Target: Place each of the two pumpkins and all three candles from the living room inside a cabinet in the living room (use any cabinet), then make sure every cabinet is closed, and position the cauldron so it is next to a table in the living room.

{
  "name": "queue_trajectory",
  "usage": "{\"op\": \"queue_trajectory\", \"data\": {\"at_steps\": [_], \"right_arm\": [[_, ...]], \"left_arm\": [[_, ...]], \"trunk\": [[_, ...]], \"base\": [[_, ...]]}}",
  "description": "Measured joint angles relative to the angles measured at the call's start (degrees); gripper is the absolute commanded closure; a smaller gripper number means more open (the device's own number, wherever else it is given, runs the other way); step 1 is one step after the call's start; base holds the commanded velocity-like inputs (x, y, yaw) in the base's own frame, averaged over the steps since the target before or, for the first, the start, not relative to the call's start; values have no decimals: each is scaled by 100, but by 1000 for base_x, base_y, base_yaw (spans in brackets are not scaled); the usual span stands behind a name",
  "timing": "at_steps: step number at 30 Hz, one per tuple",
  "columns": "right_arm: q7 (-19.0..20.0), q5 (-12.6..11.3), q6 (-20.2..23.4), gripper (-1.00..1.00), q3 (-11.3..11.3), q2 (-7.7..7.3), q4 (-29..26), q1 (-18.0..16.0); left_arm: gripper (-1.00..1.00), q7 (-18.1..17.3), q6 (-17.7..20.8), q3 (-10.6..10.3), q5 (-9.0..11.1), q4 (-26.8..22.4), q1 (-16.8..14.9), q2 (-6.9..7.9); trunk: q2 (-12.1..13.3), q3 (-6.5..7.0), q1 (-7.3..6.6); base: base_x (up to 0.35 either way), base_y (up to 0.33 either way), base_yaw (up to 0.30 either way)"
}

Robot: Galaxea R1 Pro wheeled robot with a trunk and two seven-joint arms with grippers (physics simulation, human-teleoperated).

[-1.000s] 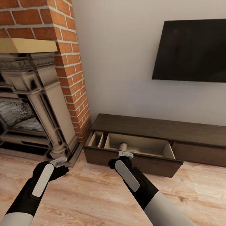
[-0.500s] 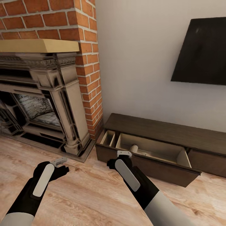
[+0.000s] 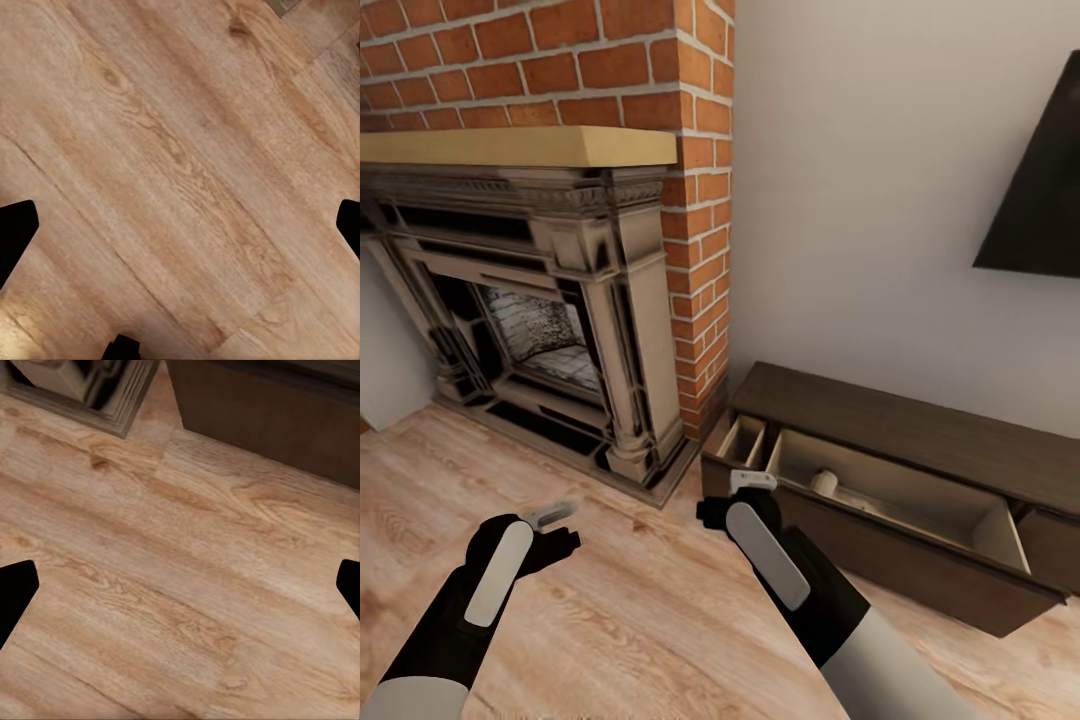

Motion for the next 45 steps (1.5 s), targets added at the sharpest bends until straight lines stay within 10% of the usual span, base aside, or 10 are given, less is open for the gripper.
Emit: {"op": "queue_trajectory", "data": {"at_steps": [17, 24, 36, 45], "right_arm": [[-45, 62, 17, -100, 30, 0, -36, 0], [-77, 77, -13, -100, 572, 0, -45, 1], [-70, 80, -26, -100, 672, 0, -41, 1], [-59, 80, -26, -100, 681, 0, -41, 1]], "left_arm": [[-100, 8, -2, 3, -7, -4, 0, 0], [-100, 6, -4, 7, -12, 0, 0, 2], [-100, 1, 1, 26, -10, -7, -1, 26], [-100, -8, 12, 317, 11, 0, -2, 34]], "trunk": [[0, 0, 0], [0, 0, 0], [0, 59, 0], [0, 134, 0]], "base": [[0, 0, 287], [0, 0, 291], [0, 0, 231], [0, 0, 162]]}}
